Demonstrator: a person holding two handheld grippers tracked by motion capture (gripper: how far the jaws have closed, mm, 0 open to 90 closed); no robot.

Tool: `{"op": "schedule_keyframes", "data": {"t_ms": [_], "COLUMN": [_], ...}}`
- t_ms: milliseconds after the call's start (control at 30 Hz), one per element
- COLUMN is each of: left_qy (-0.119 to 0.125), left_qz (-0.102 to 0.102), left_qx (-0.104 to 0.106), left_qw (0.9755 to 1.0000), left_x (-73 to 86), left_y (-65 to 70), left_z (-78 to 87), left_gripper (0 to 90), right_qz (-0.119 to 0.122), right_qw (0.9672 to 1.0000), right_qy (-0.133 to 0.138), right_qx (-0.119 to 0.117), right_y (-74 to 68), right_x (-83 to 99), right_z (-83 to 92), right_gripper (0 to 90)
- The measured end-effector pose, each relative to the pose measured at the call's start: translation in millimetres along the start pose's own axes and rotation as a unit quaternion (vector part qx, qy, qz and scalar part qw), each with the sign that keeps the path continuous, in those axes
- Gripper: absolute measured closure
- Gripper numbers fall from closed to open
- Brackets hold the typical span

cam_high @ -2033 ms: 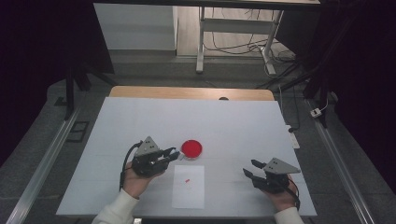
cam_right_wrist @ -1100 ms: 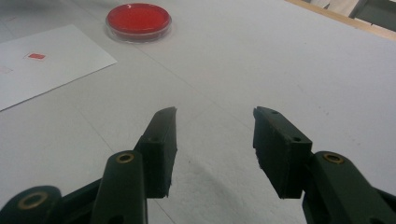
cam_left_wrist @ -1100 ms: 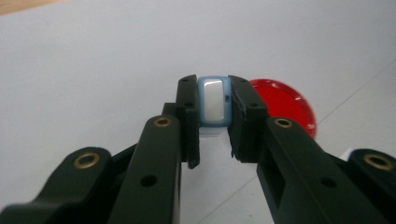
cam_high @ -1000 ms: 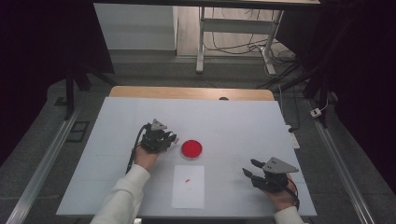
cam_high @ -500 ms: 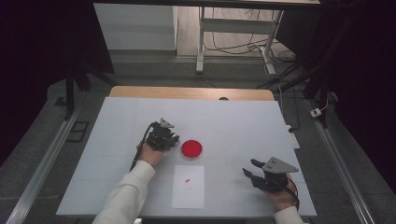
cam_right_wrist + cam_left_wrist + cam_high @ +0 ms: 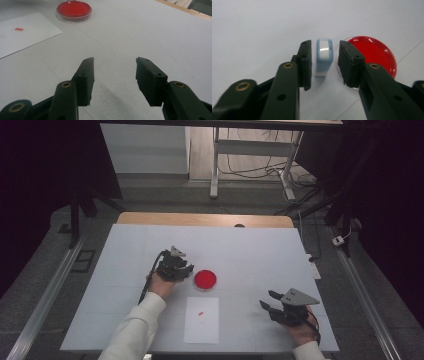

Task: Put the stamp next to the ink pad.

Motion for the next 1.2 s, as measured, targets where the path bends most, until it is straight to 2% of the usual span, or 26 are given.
{"op": "schedule_keyframes", "data": {"t_ms": [333,433,700,900,1067,1200], "left_qy": [0.033,0.038,0.058,0.07,0.077,0.08], "left_qz": [-0.006,-0.017,-0.031,-0.041,-0.045,-0.05], "left_qx": [0.007,0.01,0.022,0.032,0.033,0.024], "left_qw": [0.9994,0.9991,0.9976,0.9962,0.9955,0.9953], "left_x": [3.8,10.3,33.6,59.7,78.3,91.8], "left_y": [6.8,11.5,20.6,28.5,28.8,26.9], "left_z": [24.8,34.9,63.6,87.2,103.3,111.3], "left_gripper": [38.3,33.9,31.5,31.6,31.7,31.8], "right_qz": [-0.001,-0.001,0.0,-0.001,0.0,-0.001], "right_qw": [1.0,1.0,1.0,1.0,1.0,1.0], "right_qy": [0.003,0.005,0.004,0.006,0.006,0.006], "right_qx": [-0.002,-0.003,-0.004,-0.006,-0.004,-0.003], "right_y": [0.0,-0.2,0.2,1.0,1.9,2.7], "right_x": [-0.2,-0.5,-0.5,-0.7,-1.0,-0.6], "right_z": [-0.1,0.1,0.7,1.4,2.1,2.3], "right_gripper": [48.2,47.9,46.8,46.4,46.3,46.2]}}
Point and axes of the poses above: each handheld gripper's, and its own axes: z roughly backward along the jaws, x roughly out of its underside, y roughly to its right, the point moved 7 cm from there along -z, roughly forward along the jaws, and after that the axes turned 3 degrees about -y, right-handed, at the moved point
